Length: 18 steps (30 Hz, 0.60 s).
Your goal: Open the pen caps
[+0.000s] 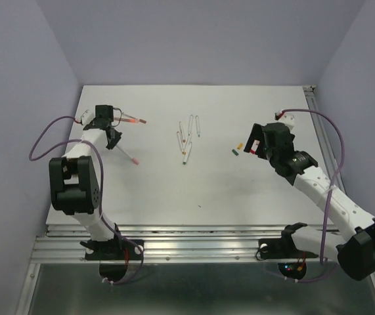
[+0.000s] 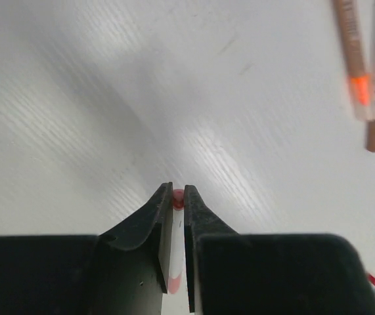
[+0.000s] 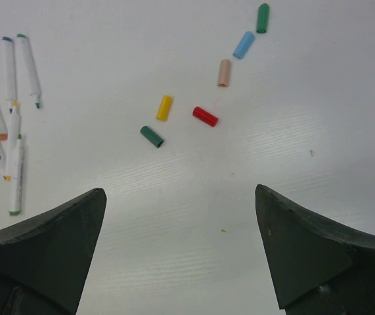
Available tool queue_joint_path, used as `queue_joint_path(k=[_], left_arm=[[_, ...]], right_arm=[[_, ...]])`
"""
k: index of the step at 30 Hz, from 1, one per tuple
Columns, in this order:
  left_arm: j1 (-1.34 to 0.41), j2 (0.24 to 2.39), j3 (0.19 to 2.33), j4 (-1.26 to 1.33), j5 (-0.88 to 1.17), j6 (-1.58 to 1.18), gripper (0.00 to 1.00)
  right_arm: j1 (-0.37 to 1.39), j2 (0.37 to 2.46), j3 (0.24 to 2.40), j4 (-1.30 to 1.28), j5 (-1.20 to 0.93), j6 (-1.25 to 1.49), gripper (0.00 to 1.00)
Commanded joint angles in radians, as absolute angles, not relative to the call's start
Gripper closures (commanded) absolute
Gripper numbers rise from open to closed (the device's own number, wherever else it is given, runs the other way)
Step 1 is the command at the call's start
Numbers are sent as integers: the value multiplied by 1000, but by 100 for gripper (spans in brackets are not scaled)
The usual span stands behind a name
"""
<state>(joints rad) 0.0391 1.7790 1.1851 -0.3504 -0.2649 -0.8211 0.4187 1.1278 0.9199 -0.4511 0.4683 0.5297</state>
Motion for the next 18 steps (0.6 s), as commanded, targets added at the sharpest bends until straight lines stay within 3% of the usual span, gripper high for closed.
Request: queue_joint_path(k=[1,14,18], left_arm=[[-33,1510,1085,-158,-203,-750,100],[-337,1266,1057,-45,-106,-756,100],[-373,1287,1081,-58,-159,-747,100]], right_arm=[[414,1078,881,-318,287,446,0],[429,1068,847,-169,-263,334,0],[434,1069,844,-155,-258,348,0]])
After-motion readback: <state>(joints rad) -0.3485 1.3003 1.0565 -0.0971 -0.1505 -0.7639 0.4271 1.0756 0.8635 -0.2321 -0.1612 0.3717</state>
